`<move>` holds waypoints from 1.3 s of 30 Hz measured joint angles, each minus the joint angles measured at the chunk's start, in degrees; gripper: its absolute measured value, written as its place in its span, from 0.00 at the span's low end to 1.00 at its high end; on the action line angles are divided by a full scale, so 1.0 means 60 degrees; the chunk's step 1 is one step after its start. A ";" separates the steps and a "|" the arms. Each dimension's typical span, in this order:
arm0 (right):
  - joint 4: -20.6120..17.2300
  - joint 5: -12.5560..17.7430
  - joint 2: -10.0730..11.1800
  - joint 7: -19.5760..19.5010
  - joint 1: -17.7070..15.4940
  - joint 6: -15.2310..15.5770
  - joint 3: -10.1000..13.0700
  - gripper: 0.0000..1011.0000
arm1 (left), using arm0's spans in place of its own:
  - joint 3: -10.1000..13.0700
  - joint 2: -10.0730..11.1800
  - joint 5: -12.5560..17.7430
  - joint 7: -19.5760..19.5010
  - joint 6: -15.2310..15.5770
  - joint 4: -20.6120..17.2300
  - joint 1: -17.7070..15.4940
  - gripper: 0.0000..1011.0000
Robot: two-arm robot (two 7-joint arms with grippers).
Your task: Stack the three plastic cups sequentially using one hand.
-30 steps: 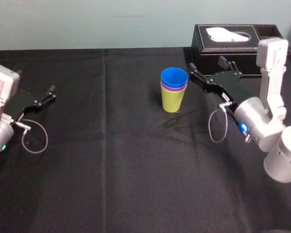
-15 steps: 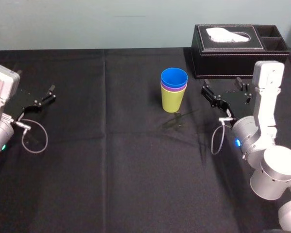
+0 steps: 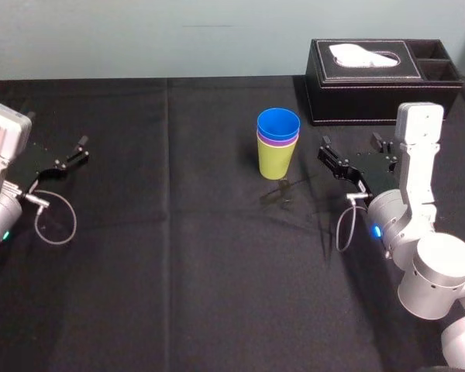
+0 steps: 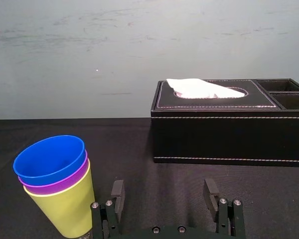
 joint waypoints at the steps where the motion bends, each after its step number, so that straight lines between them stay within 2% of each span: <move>1: -0.0005 -0.0002 0.0001 -0.0008 -0.0004 -0.0008 -0.0001 0.99 | 0.0001 0.0000 0.0000 0.0000 0.0000 0.0000 0.0000 1.00; 39: -0.0059 -0.0020 0.0001 -0.0094 -0.0027 -0.0059 -0.0015 0.99 | 0.0001 0.0000 0.0000 0.0000 0.0000 0.0000 -0.0001 1.00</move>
